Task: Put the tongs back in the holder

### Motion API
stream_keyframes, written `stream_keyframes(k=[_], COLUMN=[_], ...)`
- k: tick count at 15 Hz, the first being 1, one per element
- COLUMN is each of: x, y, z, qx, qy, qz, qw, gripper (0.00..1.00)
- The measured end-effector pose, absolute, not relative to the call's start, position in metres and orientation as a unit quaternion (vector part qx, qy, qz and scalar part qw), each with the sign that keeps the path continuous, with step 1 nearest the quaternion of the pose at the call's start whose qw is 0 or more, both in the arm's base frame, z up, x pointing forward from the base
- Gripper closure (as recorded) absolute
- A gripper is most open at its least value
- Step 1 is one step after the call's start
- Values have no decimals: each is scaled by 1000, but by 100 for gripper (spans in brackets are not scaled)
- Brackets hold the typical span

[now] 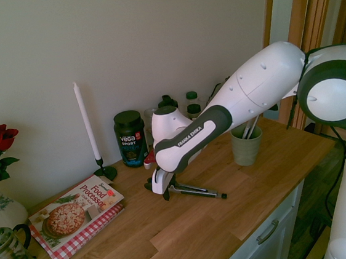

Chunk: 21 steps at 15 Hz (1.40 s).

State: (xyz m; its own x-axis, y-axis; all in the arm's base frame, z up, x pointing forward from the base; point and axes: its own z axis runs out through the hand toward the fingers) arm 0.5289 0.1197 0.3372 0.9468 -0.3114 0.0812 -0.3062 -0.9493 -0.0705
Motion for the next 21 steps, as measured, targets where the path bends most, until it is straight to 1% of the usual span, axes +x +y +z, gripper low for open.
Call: stream_keyframes(k=[14,16,18,21], x=[535,541,543,531], y=[109,109,105,88], z=[344,375,432,501], qx=[-982,-980,-977,-971], qy=[179,183,189,202], qz=[-54,-68,-95,-107], qw=[24,23,31,76], gripper=[100,100,100,100])
